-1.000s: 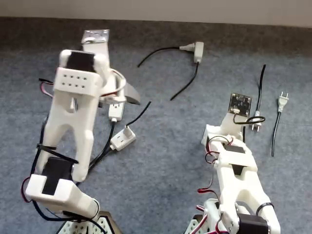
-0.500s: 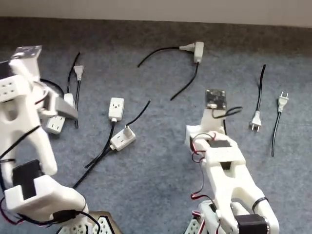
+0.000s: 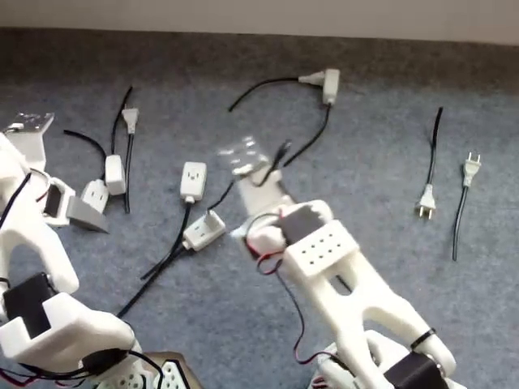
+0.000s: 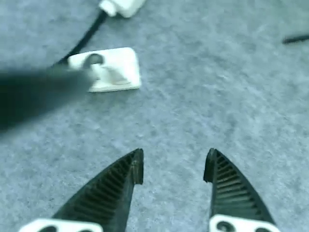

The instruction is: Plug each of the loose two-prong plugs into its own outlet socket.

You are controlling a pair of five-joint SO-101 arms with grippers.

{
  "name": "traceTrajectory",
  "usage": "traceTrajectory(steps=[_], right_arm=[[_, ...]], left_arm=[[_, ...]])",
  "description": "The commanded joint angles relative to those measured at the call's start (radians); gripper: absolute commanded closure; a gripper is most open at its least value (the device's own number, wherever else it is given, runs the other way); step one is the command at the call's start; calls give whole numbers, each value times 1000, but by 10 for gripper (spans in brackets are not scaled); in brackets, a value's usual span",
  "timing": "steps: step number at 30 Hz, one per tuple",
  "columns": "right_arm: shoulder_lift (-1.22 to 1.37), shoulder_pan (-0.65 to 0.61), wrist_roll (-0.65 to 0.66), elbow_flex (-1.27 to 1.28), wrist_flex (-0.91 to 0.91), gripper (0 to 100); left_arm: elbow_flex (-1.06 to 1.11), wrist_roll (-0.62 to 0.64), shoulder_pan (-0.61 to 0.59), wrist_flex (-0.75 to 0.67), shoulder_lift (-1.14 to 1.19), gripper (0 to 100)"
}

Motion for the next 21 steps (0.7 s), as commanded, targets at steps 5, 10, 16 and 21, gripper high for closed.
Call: traceTrajectory(steps=[5,10,16,21], right_arm=[[-1,-143,334,-10,-39,765],[1,-140,350,-8,-94,765],[76,-62,207,12,-117,765],[127,102,212,-22,16,765]], left_arm=[[10,-57,-56,-25,-33,607],[22,6,-70,-17,-33,607],[48,310,-73,-21,-35,607],[54,526,-73,-23,-35,607]])
